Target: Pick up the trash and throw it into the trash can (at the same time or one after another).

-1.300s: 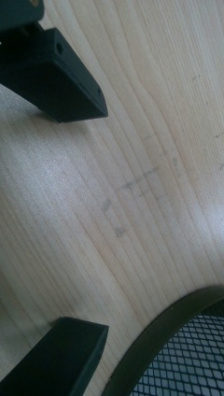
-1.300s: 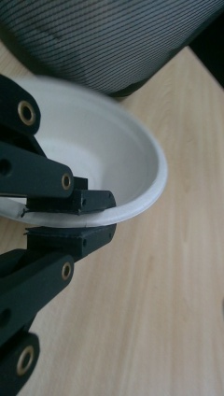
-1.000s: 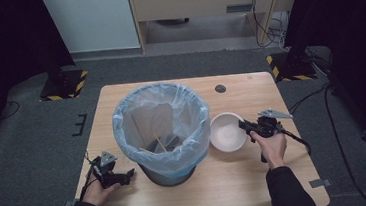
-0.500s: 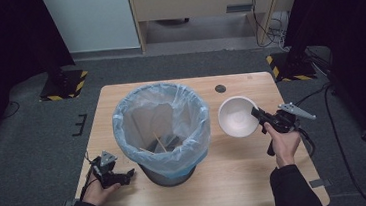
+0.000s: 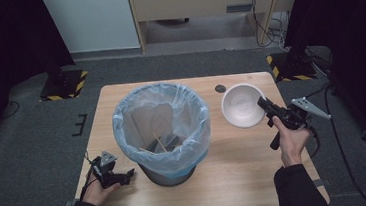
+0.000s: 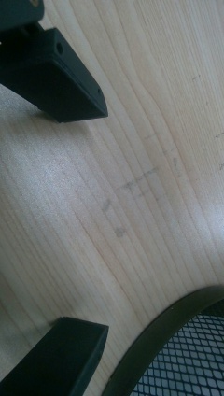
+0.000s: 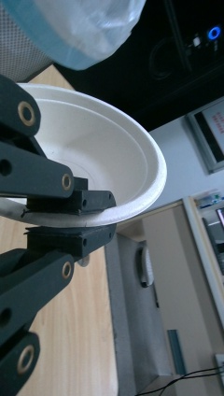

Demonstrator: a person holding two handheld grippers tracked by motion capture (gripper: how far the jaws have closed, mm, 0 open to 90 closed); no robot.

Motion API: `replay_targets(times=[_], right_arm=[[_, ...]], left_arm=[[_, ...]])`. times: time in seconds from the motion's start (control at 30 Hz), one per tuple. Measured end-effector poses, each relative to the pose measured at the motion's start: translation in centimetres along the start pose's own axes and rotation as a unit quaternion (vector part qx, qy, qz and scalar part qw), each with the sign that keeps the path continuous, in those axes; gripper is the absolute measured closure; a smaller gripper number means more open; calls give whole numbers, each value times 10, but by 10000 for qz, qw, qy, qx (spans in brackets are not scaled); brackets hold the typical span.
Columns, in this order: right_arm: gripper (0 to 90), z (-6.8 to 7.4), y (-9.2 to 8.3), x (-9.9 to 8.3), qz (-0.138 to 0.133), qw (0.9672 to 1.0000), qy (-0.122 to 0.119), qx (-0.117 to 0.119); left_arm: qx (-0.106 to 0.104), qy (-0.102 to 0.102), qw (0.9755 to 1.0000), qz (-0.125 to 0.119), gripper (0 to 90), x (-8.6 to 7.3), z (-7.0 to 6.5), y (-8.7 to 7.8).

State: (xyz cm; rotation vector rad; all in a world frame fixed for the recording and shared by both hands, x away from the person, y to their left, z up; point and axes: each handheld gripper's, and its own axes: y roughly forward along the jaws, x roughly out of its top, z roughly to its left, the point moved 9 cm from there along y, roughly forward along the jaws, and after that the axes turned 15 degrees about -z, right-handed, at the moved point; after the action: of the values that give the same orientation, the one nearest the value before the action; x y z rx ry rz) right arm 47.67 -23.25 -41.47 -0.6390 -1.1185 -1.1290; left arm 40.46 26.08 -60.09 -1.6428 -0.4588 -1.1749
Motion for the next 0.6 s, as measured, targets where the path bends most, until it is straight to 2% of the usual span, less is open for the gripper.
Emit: replay_targets(times=[0.23, 0.6], right_arm=[[841, 12, -3, 24, -374, 9992, 81, 152], [841, 25, -8, 47, -716, 9969, 119, 303]], left_arm=[[0, 0, 10000, 0, 0, 0, 0, 0], [1, 0, 10000, 0, 0, 0, 0, 0]])
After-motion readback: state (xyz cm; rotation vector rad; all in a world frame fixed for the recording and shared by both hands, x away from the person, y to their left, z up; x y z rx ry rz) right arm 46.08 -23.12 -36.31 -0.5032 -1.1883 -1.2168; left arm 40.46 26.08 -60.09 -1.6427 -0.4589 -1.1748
